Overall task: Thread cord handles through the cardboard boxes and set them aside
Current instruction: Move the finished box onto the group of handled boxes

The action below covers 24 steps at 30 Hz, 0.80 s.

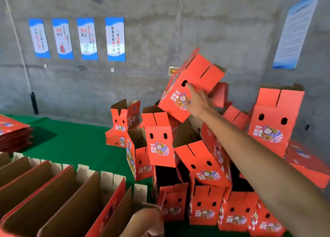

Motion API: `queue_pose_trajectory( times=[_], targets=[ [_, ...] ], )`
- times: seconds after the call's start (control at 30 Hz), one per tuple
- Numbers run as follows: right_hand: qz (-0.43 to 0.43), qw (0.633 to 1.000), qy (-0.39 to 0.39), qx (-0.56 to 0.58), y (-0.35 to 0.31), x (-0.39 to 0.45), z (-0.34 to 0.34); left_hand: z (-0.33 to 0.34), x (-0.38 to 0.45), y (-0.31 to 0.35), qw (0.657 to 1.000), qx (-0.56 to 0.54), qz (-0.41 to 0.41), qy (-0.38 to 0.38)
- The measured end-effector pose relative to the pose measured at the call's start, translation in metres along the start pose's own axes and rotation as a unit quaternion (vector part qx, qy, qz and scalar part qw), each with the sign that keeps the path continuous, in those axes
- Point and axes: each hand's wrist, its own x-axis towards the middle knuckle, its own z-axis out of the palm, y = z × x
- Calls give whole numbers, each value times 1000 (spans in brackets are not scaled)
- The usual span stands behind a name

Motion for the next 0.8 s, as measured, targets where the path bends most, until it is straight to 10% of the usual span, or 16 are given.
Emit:
queue_pose_trajectory(
  times=[0.47,0.8],
  targets=[
    [12,995,-57,80,60,-70,10,44,2,67,949,-254,54,-178],
    [37,983,-3,178,88,-166,36,54,6,88,934,-340,80,-77]
  ],
)
